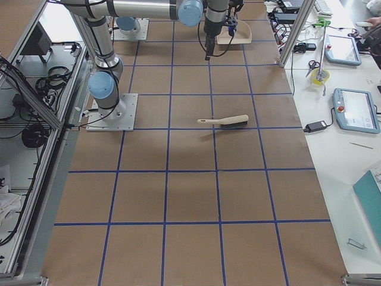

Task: Sweep and dump trash into bin
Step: 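Bring the empty dustpan back and lower it onto the table with the left gripper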

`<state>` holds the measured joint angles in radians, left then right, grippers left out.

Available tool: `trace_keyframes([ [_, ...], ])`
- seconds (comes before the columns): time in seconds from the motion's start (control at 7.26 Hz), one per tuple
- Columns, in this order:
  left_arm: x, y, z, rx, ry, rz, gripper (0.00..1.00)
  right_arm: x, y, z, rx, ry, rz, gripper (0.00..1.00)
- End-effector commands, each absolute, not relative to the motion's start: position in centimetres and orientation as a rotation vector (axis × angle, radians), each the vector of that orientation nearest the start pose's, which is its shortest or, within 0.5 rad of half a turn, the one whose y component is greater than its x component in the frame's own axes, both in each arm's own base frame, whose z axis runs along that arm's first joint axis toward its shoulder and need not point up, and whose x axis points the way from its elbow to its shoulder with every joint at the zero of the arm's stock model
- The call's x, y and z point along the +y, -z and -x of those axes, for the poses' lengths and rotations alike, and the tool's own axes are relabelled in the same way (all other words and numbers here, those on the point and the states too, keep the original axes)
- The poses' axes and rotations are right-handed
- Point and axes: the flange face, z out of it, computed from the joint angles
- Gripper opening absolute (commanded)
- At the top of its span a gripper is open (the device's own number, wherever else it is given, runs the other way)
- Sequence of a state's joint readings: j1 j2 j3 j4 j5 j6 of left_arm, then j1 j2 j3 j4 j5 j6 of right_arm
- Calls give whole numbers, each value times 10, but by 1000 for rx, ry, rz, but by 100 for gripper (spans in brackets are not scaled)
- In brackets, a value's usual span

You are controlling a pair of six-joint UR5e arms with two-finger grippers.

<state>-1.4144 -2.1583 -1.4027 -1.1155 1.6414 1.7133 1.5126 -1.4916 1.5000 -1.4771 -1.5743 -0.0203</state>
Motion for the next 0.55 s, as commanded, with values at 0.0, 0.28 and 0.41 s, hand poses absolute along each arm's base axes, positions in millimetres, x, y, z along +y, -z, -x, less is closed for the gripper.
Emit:
trace_keyframes([
  [0.0, -701, -260, 27, 2179, -97, -2195, 0, -519, -474, -113, 3142, -159, -26, 100],
  [0.28, -696, -253, 43, 2149, -127, -2223, 0, -518, -473, -120, 3146, -160, -11, 100],
  [0.41, -693, -256, 53, 2126, -121, -2229, 0, -518, -473, -119, 3149, -160, -13, 100],
])
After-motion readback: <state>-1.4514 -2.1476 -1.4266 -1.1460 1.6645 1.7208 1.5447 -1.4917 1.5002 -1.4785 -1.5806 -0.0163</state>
